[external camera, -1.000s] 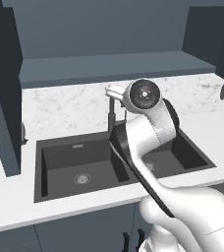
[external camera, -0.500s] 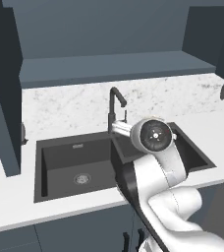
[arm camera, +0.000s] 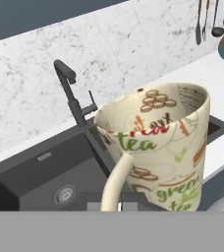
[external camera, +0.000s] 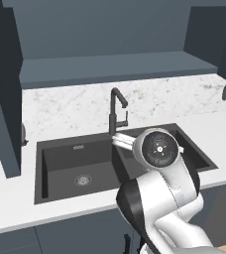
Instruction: Gather all objects into one cabinet and sort the glasses and bowls to opposite sides.
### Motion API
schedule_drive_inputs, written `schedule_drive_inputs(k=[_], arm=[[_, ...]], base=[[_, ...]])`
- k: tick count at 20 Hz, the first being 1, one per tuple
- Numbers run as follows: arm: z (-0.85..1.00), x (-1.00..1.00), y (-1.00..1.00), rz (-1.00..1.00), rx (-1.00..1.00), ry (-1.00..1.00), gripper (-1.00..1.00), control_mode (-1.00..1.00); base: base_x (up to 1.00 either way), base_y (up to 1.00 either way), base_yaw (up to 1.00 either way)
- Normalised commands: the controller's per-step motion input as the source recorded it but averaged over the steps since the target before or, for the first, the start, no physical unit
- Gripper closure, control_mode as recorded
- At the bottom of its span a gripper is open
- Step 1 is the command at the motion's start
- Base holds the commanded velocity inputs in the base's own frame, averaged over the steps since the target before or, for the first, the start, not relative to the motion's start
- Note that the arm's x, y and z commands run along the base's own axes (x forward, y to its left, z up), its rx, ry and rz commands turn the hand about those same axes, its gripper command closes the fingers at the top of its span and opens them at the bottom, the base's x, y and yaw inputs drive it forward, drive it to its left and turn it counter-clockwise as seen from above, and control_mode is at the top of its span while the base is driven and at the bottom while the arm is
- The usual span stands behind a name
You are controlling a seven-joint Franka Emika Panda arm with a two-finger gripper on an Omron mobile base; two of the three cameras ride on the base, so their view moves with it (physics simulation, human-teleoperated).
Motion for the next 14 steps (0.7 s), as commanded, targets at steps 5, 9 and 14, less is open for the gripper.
schedule_drive_inputs(k=[5, 9, 14], arm=[[-0.03, 0.00, 0.03, 0.00, 0.00, 0.00, 1.00, -1.00], [-0.02, -0.09, 0.00, 0.00, 0.00, 0.00, 1.00, -1.00], [0.00, -0.23, 0.00, 0.00, 0.00, 0.00, 1.00, -1.00]], base=[[0.00, 0.00, 0.00], [0.00, 0.00, 0.00], [0.00, 0.00, 0.00]])
